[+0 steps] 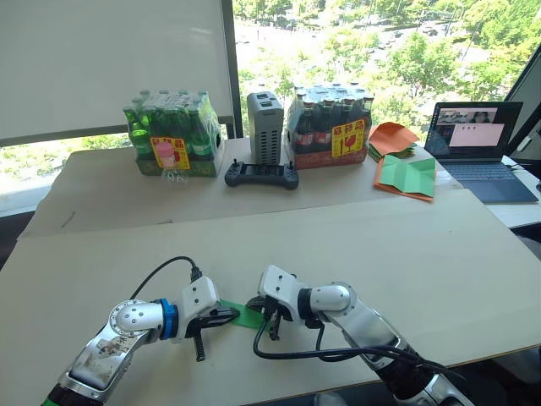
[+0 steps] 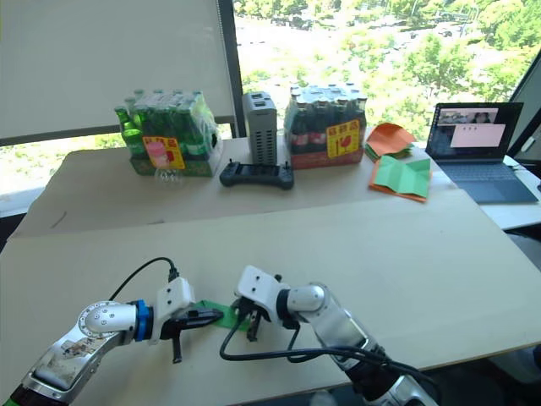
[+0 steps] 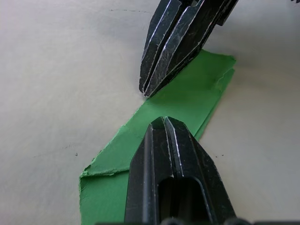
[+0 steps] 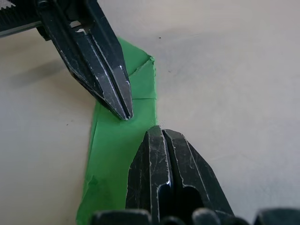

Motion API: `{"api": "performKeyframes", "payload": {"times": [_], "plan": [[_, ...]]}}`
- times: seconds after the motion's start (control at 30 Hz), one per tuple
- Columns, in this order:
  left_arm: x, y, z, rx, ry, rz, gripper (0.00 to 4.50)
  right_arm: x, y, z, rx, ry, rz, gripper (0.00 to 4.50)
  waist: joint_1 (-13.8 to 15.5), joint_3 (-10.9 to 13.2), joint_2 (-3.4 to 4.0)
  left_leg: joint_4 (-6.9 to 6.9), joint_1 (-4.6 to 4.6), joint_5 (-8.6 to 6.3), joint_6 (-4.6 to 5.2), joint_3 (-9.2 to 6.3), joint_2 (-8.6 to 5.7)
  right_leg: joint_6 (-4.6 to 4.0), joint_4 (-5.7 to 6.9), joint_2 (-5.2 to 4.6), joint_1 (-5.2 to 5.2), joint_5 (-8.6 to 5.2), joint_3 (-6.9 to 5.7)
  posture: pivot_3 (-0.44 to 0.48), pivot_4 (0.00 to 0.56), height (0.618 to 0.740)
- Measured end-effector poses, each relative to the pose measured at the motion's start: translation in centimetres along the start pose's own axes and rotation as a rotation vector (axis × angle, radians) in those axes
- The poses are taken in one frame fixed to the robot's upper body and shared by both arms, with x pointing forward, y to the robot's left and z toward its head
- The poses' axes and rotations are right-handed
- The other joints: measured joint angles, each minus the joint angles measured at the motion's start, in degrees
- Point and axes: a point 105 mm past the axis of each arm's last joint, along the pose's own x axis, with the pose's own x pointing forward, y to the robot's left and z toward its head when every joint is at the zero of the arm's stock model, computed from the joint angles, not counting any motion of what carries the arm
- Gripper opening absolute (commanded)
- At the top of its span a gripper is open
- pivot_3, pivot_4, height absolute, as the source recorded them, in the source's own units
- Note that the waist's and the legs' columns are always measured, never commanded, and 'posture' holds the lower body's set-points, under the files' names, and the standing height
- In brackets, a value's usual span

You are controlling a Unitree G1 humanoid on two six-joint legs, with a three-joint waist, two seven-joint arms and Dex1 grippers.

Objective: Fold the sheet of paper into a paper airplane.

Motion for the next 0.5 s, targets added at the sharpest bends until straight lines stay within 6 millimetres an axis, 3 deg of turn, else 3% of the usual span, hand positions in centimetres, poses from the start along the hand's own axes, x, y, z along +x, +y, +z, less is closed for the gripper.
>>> {"api": "performKeyframes", "payload": {"times": [0.5], "plan": [[0.05, -0.04, 0.0, 0.011, 0.0, 0.002, 0.0, -0.28, 0.18, -0.12, -0.011, 0.005, 0.016, 0.05, 0.0, 0.0, 0.0, 0.0, 0.0, 0.0, 0.0, 0.0, 0.0, 0.0, -0.01, 0.0, 0.0, 0.0, 0.0, 0.0, 0.15, 0.717]]}}
